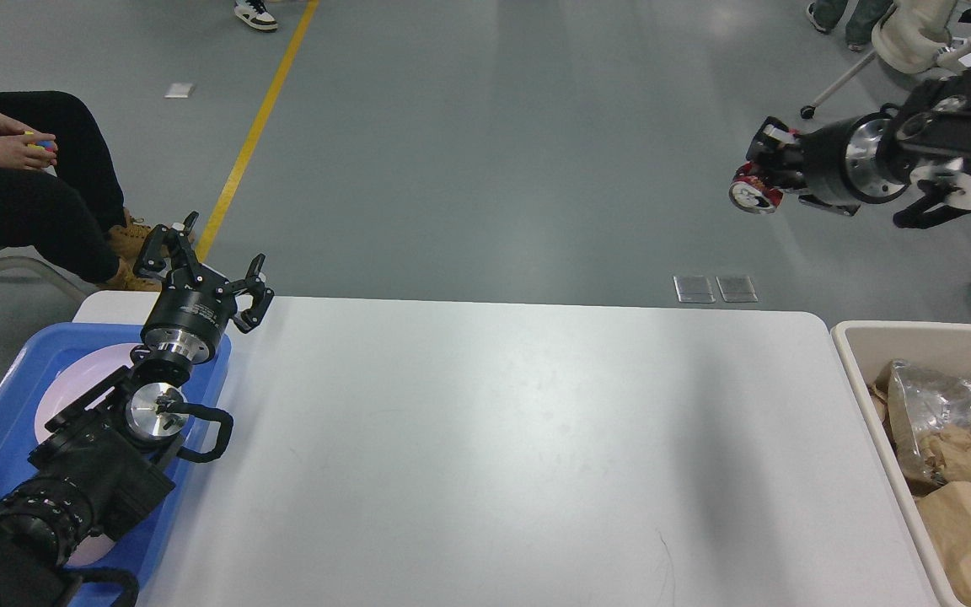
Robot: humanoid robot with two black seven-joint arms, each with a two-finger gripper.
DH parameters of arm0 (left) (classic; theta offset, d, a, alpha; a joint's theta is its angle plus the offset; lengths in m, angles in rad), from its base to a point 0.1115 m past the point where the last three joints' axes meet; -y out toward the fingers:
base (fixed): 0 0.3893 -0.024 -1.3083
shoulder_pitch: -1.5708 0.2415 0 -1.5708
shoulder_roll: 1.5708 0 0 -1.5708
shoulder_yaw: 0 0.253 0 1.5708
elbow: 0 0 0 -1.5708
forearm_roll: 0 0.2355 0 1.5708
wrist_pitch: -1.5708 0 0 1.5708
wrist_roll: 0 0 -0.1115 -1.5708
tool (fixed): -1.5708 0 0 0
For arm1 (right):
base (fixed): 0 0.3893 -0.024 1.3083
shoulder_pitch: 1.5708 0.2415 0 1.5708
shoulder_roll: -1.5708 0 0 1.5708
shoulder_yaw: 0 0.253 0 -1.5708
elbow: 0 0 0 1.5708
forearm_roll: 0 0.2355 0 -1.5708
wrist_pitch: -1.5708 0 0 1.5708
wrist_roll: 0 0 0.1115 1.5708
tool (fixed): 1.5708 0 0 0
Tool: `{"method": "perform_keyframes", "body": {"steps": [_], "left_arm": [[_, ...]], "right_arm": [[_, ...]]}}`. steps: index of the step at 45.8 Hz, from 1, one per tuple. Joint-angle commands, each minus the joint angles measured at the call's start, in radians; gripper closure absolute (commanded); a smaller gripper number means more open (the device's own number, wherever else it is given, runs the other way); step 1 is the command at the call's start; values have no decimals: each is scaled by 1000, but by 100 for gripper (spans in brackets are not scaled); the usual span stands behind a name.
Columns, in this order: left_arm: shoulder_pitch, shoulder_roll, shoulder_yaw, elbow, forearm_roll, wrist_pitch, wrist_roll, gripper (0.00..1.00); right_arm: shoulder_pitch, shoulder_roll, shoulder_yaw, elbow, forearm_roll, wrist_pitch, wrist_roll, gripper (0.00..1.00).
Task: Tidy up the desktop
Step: 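Carry the red can with the right gripper and drop it in the bin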
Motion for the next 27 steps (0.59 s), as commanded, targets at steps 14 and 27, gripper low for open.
{"method": "perform_keyframes", "body": {"steps": [14, 27], "left_arm": [[0, 0, 0, 0, 0, 1, 0, 3], [0, 0, 0, 0, 0, 1, 0, 4]], "right_arm": [[-656, -55, 37, -499, -5, -97, -4, 99], [-965, -55, 295, -703, 0, -108, -4, 0]]}}
